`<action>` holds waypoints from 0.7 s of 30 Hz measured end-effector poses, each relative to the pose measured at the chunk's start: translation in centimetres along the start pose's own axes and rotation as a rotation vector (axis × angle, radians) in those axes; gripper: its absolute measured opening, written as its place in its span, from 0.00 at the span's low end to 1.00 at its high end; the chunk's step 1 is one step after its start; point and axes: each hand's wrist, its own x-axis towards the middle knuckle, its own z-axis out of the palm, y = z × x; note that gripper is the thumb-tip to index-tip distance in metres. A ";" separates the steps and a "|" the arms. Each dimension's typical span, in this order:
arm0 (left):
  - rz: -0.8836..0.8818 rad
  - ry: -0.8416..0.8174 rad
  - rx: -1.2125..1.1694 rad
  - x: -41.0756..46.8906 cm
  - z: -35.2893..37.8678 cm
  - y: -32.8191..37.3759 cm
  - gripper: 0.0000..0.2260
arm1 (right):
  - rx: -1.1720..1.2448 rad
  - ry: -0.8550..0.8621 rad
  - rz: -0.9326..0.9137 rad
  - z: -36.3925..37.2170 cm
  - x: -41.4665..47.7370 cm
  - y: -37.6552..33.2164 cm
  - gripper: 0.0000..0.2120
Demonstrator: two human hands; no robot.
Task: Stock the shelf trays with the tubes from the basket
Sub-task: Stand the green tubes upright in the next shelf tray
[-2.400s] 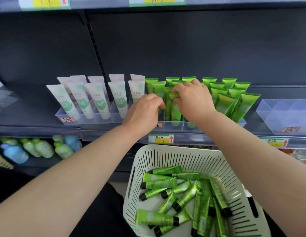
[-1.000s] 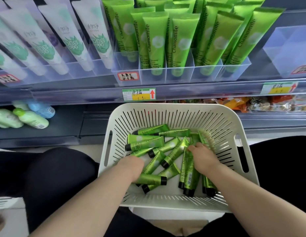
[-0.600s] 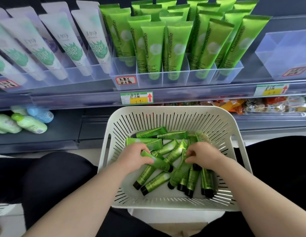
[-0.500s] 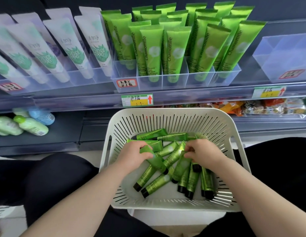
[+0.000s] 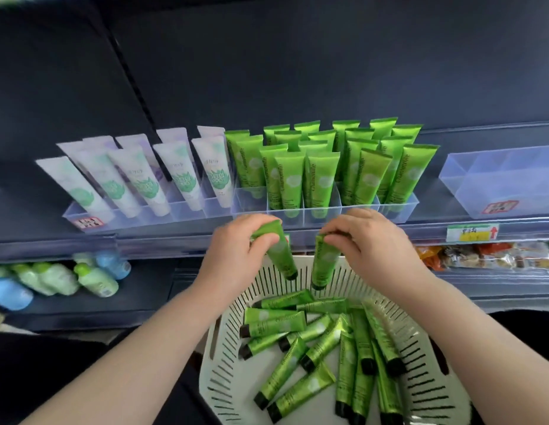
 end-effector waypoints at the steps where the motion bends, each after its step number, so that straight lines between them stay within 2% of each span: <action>1: 0.006 0.032 -0.002 0.7 -1.0 0.7 0.10 | 0.005 0.028 -0.017 -0.6 0.6 -0.5 0.07; 10: 0.030 0.289 0.194 6.9 -7.0 3.5 0.10 | -0.022 0.159 -0.086 -3.1 4.8 -3.5 0.08; 15: -0.063 0.182 0.338 10.2 -6.0 2.2 0.11 | -0.023 0.193 -0.086 -3.1 5.7 -4.3 0.08; 21: -0.058 0.090 0.366 12.0 -4.3 0.3 0.12 | -0.038 0.200 -0.094 -2.7 6.3 -4.5 0.08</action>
